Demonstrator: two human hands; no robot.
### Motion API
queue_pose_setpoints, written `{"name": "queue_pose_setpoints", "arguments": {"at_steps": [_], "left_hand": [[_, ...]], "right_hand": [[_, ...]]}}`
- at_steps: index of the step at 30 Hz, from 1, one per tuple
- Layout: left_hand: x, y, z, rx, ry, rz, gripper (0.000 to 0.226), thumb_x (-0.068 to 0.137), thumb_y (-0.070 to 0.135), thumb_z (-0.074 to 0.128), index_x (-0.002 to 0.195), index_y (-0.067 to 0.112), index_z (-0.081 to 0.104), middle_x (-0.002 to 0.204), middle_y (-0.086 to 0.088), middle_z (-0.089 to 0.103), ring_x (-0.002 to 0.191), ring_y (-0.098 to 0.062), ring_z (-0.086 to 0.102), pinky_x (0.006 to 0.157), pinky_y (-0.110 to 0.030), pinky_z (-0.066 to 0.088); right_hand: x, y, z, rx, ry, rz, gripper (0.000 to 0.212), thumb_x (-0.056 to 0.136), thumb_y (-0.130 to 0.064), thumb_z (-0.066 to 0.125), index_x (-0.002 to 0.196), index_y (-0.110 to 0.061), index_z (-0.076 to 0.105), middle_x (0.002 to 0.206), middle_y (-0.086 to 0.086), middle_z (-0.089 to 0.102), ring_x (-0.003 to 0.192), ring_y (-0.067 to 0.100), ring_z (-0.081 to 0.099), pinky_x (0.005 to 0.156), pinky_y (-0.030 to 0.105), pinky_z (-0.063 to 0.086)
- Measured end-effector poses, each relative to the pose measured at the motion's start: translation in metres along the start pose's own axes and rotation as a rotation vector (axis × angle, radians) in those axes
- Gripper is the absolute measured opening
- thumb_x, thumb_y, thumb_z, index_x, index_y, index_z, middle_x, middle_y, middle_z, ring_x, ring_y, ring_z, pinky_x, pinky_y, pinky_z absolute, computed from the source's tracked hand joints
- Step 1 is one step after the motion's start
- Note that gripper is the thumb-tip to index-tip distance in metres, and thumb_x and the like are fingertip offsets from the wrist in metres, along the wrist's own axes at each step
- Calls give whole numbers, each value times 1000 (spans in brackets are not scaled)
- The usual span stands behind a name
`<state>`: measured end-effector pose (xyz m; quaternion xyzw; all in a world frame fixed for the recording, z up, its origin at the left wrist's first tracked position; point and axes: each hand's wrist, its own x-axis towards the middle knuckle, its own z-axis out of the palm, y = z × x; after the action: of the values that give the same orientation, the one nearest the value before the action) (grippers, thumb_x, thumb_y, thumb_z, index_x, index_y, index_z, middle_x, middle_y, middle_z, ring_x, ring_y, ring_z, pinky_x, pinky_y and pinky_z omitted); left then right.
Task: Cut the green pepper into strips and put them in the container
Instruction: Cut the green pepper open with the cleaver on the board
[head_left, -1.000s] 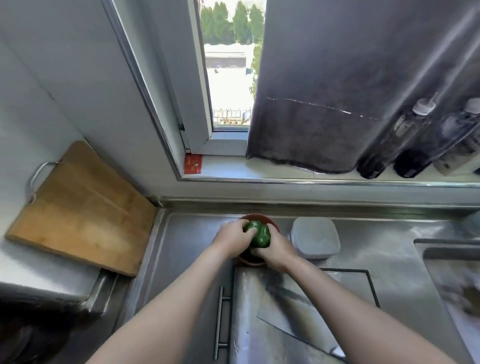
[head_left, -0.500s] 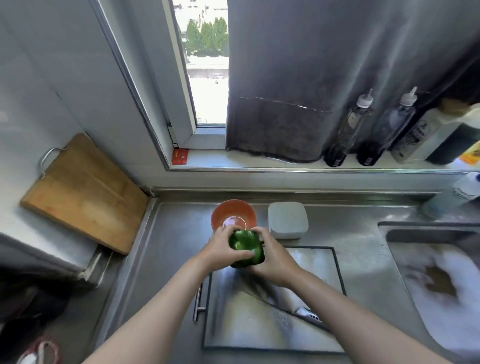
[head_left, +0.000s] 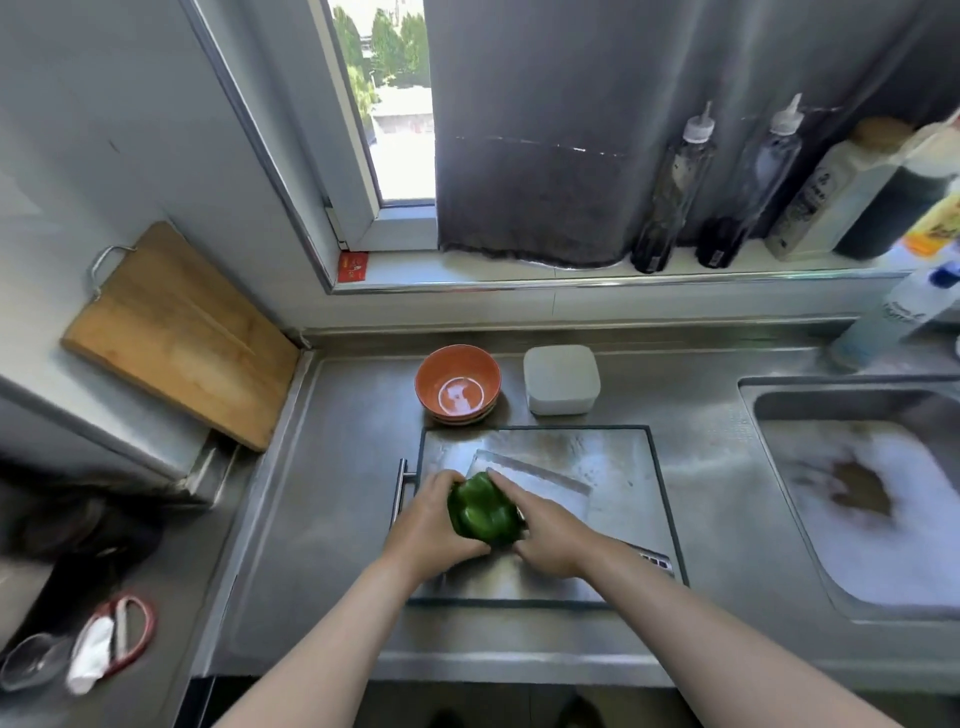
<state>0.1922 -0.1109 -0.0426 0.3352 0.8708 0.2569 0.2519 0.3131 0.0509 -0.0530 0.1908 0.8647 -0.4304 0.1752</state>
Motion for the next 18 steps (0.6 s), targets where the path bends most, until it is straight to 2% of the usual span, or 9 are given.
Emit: {"name": "queue_pose_setpoints", "arguments": {"at_steps": [2,4,7,10,14,18], "left_hand": [[1,-3,-2,7,19,-14,74,52,54,81,114,32,47,108,14,50,100,-13,56,85,-33,51],[2,-7,-3,-4,48,-41,73,55,57,80,114,30,47,106,14,51,101,-13,54,85,-31,50],[3,-13,0,-76,76,-51,76,64,52,79,127,27,43,118,11,49,118,-15,45,94,-28,42],[4,-19,6,-97,42,-25,83,68,43,77,139,28,37,135,8,46,125,-18,41,101,-30,38],[2,-28,7,-72,-6,104,74,62,38,78,127,32,44,123,14,46,118,-12,45,95,-27,43],[-6,-39,6,-22,63,171,69,63,19,78,124,30,47,128,12,28,122,-14,36,90,-32,50]], "right_hand": [[-2,5,-3,-24,48,46,84,92,-8,54,161,-36,15,160,-1,36,142,21,40,105,21,32],[-7,17,-4,-143,157,129,67,95,-12,50,157,-30,30,158,2,38,141,25,41,110,31,35],[-19,35,1,-402,217,287,53,96,-15,47,147,-26,42,144,9,42,127,30,45,100,37,40],[-23,40,14,-488,193,393,65,94,-14,49,153,-27,26,136,11,38,120,31,42,96,38,39],[-20,40,18,-603,190,392,84,97,-10,49,161,-27,-3,135,16,42,121,32,44,96,38,42],[-23,40,14,-543,180,343,87,94,-11,55,160,-21,0,134,18,44,117,33,47,87,39,49]]}}
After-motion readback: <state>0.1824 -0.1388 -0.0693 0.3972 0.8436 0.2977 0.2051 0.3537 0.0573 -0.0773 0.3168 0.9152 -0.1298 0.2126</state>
